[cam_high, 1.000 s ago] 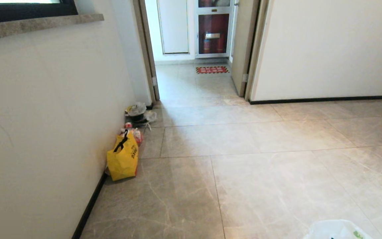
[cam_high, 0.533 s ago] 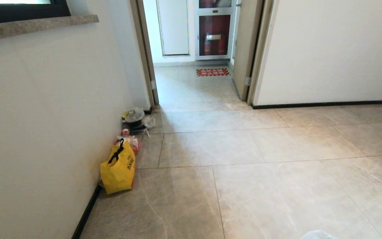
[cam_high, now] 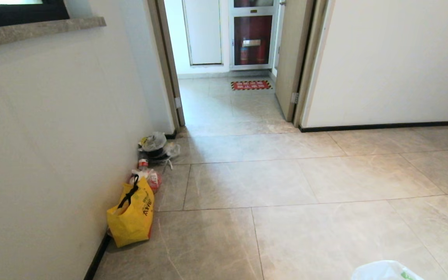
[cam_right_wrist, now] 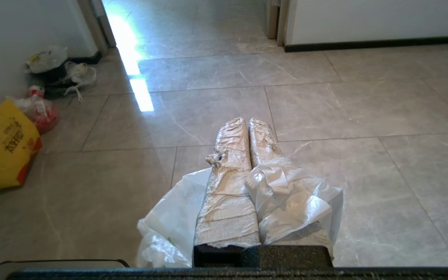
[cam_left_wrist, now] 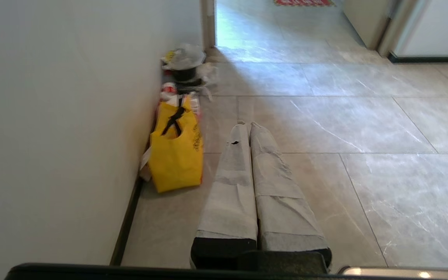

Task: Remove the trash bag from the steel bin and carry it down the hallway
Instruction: Put the trash bag at the door

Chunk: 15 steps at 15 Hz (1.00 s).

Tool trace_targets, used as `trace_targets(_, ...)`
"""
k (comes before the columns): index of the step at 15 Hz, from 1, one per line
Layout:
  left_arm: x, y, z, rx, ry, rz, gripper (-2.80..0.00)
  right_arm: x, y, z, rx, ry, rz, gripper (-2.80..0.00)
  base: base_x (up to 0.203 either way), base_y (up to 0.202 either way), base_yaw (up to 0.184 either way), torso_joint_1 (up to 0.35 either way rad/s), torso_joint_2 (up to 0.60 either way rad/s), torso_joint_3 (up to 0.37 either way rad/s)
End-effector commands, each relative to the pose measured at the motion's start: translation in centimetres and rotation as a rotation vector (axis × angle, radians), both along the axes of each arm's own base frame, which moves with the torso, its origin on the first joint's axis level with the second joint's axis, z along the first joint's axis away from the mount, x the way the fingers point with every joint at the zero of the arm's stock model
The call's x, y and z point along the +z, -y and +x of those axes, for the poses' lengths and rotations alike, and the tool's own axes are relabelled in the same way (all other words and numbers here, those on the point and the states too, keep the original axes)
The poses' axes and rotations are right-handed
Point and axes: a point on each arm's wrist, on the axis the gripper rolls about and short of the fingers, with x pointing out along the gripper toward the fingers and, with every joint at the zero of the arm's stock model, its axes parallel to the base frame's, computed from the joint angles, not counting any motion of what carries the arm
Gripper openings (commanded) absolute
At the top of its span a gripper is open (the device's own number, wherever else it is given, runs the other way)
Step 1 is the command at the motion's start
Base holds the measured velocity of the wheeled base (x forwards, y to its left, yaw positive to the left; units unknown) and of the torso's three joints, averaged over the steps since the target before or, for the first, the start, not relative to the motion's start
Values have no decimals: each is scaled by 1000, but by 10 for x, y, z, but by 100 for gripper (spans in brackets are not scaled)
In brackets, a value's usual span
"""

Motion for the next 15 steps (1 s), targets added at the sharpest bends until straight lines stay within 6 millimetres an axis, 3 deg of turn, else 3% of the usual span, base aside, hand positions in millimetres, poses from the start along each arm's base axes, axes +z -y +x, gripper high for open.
trace_targets(1, 0, 0, 0, 1, -1, -1, -280, 0, 0, 0, 1, -1, -1, -280, 175, 0, -1, 2, -2, 2)
trace_targets(15, 0, 0, 0, 1, -1, -1, -280, 0, 0, 0, 1, -1, -1, -280, 192, 0, 1, 4, 1, 4)
